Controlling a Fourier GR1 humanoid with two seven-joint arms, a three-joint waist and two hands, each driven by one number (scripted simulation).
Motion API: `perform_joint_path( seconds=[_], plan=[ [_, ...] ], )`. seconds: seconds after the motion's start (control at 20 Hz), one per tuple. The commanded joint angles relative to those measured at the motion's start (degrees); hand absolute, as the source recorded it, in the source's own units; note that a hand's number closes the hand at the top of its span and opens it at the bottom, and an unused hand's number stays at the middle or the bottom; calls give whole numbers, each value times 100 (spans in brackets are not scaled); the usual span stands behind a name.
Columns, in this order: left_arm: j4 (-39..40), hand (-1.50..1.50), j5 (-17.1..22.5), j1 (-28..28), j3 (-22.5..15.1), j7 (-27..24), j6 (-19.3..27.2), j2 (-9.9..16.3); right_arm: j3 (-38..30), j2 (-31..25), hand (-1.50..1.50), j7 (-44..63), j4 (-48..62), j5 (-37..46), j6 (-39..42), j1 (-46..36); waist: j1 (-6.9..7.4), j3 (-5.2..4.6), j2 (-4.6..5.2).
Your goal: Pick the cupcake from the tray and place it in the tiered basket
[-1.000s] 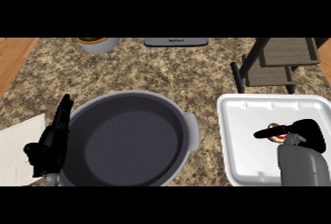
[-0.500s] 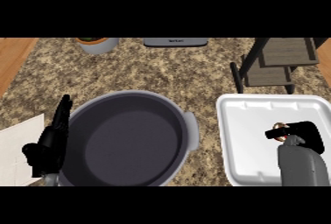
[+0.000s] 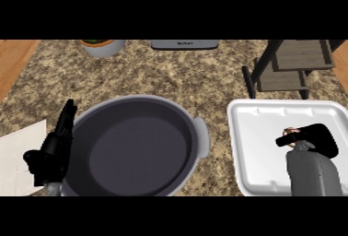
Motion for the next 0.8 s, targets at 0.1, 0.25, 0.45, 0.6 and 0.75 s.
perform_joint_path(
  seconds=[0.1, 0.25, 0.45, 0.6, 0.75],
  plan=[
    [723, 0, 47, 434, -310, 186, -34, -362, 603, 64, 150, 1251, -609, 342, 767, -626, -54, -140, 91],
    [617, 0, -4, 430, -338, 195, -49, -339, 1050, 65, 150, 1638, -822, 393, 975, -944, -8, -143, 74],
    [634, 0, -45, 412, -300, 284, -32, -305, 1162, 66, 150, 1927, -1506, 674, 944, -1324, -131, -147, 38],
    [568, 0, -63, 513, -317, 340, -1, -324, 942, 66, 150, 1999, -2070, 996, 715, -1874, -170, -149, 13],
    [431, 0, 26, 510, -218, 411, -13, -303, 960, 66, 150, 2088, -2501, 1626, 772, -2269, -166, -152, -4]
  ],
)
